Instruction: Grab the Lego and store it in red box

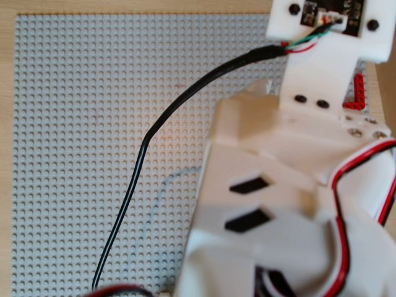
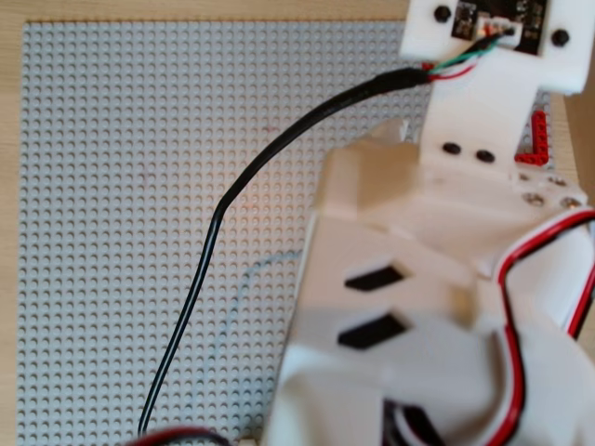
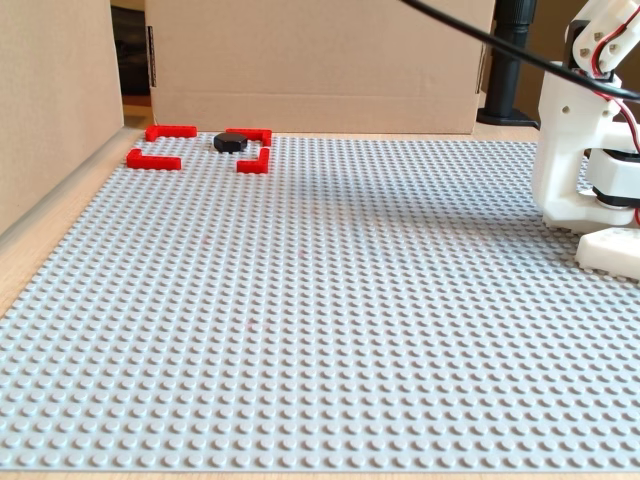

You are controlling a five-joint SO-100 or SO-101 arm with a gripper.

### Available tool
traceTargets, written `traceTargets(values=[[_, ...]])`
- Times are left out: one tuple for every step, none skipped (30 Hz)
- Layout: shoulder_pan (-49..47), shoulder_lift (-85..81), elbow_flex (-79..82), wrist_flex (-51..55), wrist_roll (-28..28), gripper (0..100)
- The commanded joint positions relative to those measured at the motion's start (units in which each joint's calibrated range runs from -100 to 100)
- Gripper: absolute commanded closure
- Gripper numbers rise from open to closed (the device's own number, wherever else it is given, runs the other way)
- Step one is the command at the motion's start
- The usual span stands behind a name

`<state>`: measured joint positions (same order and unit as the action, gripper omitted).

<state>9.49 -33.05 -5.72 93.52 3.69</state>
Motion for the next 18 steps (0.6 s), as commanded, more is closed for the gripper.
traceTargets(values=[[0.1, -8.8, 1.5, 2.6, -1.6, 98], [0.1, -10.6, 2.8, 2.7, -1.7, 98], [0.1, -12.5, 4.4, 2.8, -1.7, 98], [0.1, -14.6, 6.1, 2.8, -1.7, 98], [0.1, -16.8, 7.9, 2.8, -1.7, 98], [0.1, -19.3, 9.6, 2.8, -1.7, 98], [0.1, -21.9, 11.3, 2.8, -1.7, 98], [0.0, -24.6, 12.8, 2.7, -1.7, 98], [0.0, -27.4, 14.1, 2.5, -1.7, 98], [0.0, -30.3, 15.1, 2.5, -1.7, 98], [0.0, -33.2, 16.2, 2.5, -1.7, 98], [0.0, -36.2, 17.2, 2.5, -1.8, 98], [0.0, -39.0, 18.3, 2.6, -1.8, 98], [0.0, -41.8, 19.4, 2.6, -1.8, 98], [0.0, -44.4, 20.3, 2.6, -1.8, 98], [0.0, -46.9, 21.4, 2.7, -1.8, 98], [0.0, -49.2, 22.5, 2.7, -1.8, 98], [0.0, -51.4, 23.9, 2.7, -1.8, 98]])
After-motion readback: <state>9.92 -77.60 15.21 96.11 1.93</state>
